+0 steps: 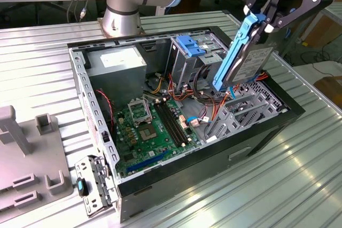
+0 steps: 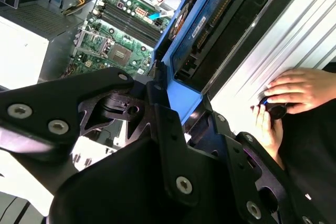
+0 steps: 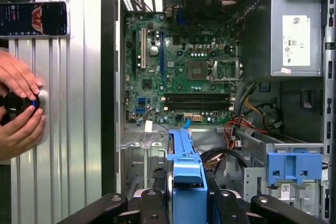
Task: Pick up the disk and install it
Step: 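Insert the disk into the insertion slot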
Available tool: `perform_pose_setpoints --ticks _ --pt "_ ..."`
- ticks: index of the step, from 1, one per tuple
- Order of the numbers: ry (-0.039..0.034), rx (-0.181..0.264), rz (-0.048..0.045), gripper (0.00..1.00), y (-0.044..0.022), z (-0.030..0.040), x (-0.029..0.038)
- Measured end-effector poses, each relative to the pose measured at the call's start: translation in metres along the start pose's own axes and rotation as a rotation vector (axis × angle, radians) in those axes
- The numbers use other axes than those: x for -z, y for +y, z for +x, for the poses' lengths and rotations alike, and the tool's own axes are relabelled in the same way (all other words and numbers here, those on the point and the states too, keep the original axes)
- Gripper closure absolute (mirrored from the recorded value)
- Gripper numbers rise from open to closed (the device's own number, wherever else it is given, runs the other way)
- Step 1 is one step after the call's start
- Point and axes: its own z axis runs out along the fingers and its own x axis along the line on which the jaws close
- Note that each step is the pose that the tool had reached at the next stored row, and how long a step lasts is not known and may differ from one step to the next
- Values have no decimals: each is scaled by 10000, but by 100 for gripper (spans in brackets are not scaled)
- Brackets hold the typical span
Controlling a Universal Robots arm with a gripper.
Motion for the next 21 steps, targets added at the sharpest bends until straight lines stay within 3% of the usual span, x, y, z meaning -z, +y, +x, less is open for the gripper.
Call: perform_pose_setpoints --ticks 10,21 --pt "0 21 0 63 -122 32 -42" --pt "0 21 0 63 -134 40 -53"
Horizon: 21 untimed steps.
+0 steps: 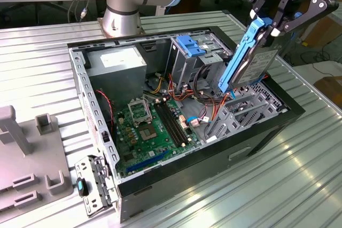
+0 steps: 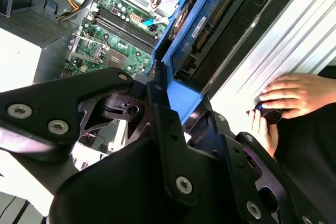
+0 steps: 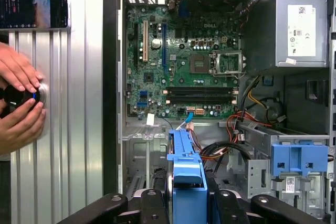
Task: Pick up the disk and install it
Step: 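Insert the disk into the insertion slot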
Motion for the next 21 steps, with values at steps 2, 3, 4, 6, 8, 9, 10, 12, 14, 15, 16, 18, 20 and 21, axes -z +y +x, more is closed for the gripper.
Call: perform_pose_setpoints --ticks 2,3,4,6,8,9,10,12,14,15,16,18,20,21 --pt "-1 0 0 63 -1 0 -2" --pt "0 0 0 63 -2 1 -2" --pt "-1 0 0 63 -2 1 -3" --pt "0 0 0 63 -4 1 -4" --pt "-1 0 0 63 -6 2 -6" --pt "-1 0 1 63 -8 2 -7" --pt "-1 0 2 63 -10 3 -11" --pt "-2 -1 32 63 -12 12 -27" --pt "-1 1 87 63 -14 19 -39" --pt "0 0 123 63 -13 20 -44" --pt "0 0 135 63 -13 20 -47" --pt "1 0 150 63 -14 21 -51" --pt "0 -1 157 63 -18 21 -57" --pt "0 -1 160 63 -20 21 -60"
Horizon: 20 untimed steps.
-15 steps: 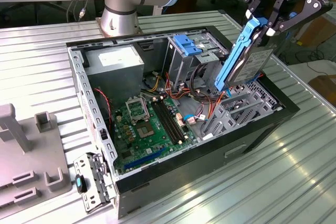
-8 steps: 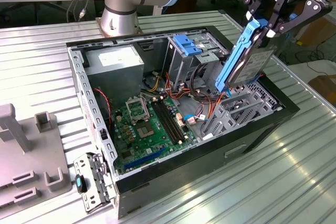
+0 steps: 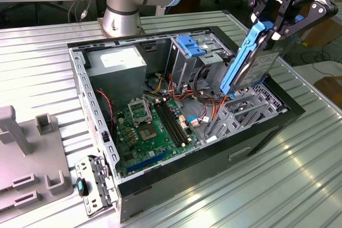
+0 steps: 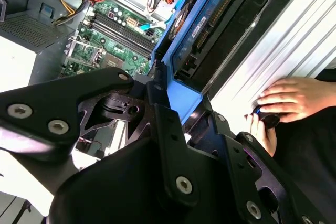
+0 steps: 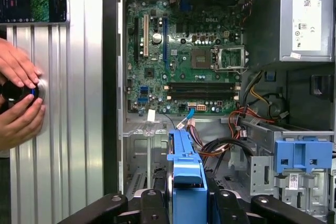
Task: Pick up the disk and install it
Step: 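Insert the disk into the insertion slot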
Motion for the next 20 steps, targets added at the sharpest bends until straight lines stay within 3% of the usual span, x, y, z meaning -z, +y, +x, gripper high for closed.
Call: perform_pose_setpoints --ticks 20 --pt "0 0 33 63 -36 0 -33"
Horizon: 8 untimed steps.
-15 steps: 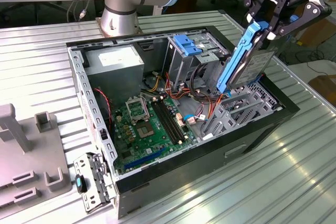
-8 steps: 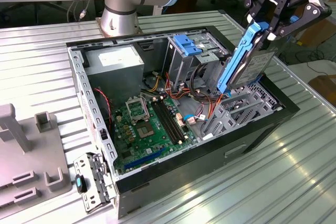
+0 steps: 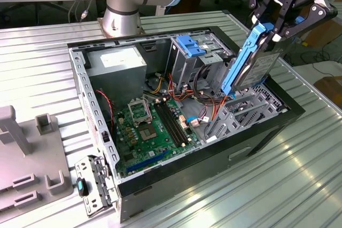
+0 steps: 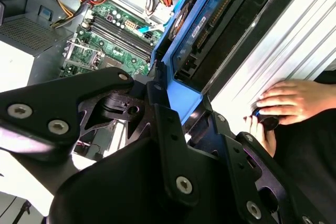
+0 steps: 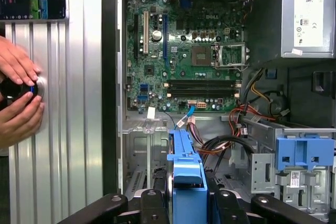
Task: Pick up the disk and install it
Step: 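Insert the disk into the insertion slot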
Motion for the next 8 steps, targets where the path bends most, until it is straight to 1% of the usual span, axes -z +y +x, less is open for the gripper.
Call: perform_pose_setpoints --ticks 8 --pt "0 0 7 63 -9 0 -9"
